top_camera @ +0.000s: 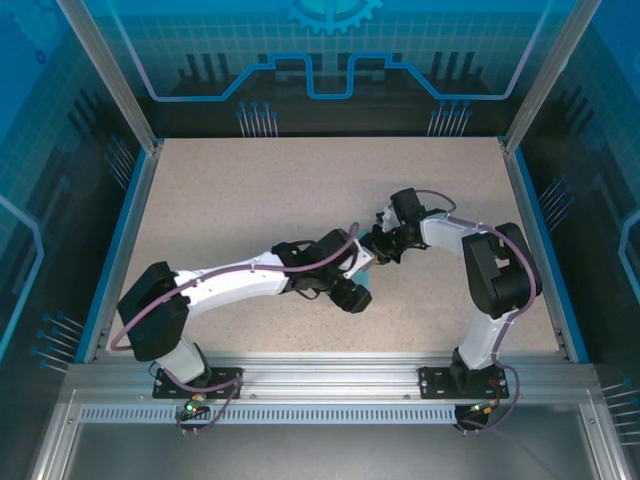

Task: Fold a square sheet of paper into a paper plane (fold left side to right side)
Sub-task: Fold the triangle a second time at the center of the table.

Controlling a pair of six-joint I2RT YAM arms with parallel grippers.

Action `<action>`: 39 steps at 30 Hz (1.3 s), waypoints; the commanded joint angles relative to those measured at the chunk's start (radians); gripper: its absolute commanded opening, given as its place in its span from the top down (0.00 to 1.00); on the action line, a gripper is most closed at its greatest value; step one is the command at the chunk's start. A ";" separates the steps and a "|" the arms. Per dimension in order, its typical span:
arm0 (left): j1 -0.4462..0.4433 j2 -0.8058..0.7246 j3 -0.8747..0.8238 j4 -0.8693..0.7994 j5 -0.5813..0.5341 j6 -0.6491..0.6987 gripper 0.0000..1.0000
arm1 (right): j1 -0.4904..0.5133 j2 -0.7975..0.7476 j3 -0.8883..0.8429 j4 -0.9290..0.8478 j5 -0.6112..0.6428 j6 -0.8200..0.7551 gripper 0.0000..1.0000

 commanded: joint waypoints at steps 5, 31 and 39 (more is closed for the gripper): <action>-0.091 0.168 0.154 -0.153 -0.200 0.041 0.20 | -0.015 0.023 0.032 -0.057 -0.031 -0.011 0.78; -0.118 0.352 0.271 -0.187 -0.395 0.010 0.55 | -0.015 0.026 0.037 -0.086 -0.013 -0.026 0.79; -0.118 0.303 0.241 -0.163 -0.371 0.007 0.79 | -0.013 0.033 0.053 -0.123 0.013 -0.057 0.79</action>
